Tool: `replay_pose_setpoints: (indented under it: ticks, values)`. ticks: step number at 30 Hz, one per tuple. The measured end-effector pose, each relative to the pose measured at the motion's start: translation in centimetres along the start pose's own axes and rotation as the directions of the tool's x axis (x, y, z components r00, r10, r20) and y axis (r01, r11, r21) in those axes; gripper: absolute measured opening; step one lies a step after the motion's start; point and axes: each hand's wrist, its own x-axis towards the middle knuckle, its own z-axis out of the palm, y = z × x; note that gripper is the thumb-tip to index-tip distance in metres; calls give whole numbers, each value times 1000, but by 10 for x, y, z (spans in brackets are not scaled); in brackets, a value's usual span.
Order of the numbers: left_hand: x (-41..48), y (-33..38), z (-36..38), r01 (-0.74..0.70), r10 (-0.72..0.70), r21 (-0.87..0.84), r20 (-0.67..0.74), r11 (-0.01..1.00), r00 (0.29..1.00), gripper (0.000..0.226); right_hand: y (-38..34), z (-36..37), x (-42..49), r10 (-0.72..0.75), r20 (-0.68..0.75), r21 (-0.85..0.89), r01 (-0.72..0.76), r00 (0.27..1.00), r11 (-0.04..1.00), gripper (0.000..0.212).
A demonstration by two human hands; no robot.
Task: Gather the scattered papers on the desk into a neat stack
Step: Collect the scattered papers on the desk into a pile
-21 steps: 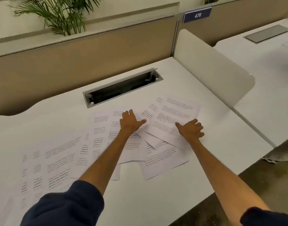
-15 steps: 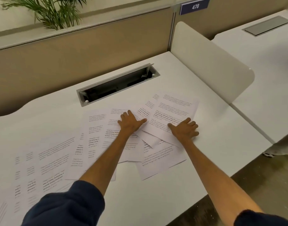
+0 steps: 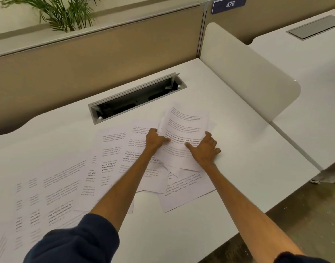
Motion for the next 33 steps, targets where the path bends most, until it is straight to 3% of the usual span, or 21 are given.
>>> replay_pose_setpoints:
  ticks: [5, 9, 10, 12, 14, 15, 19, 24, 29, 33]
  values:
    - [-13, -9, -15, 78, -3, -370, 200, 926, 980, 55, -1, -11, 15, 101, 10, 235, -101, 995, 967, 83]
    - [-20, -19, -29, 2, 110, -415, 246, 910, 963, 58, -15, -18, 24, 230, 119, 429, -259, 966, 866, 84]
    - [-21, -21, -32, -14, 136, -431, 251, 902, 958, 59, -20, -19, 26, 265, 176, 514, -318, 948, 797, 82]
    - [-23, -24, -40, -45, 169, -443, 245, 895, 955, 60, -32, -22, 29, 305, 341, 691, -457, 889, 561, 74]
    - [-25, -25, -49, -87, 192, -406, 224, 910, 955, 59, -39, -27, 30, 198, 468, 784, -508, 861, 356, 57]
    - [-26, -27, -54, -108, 202, -386, 213, 916, 956, 57, -41, -30, 30, 125, 478, 806, -491, 869, 330, 51]
    - [-25, -23, -84, -162, 198, -317, 85, 934, 976, 52, -53, -50, 27, -170, 384, 882, -306, 908, 359, 45]
    - [-29, 1, -120, -328, 332, -325, -44, 887, 942, 48, -73, -78, 24, -398, 305, 920, -158, 865, 360, 34]
    - [-46, 16, -119, -445, 400, -405, -194, 799, 896, 41, -82, -77, 11, -457, 304, 869, -47, 836, 492, 44]
    - [-54, 27, -109, -482, 415, -441, -244, 757, 876, 36, -84, -65, -1, -418, 310, 853, -55, 854, 520, 46]
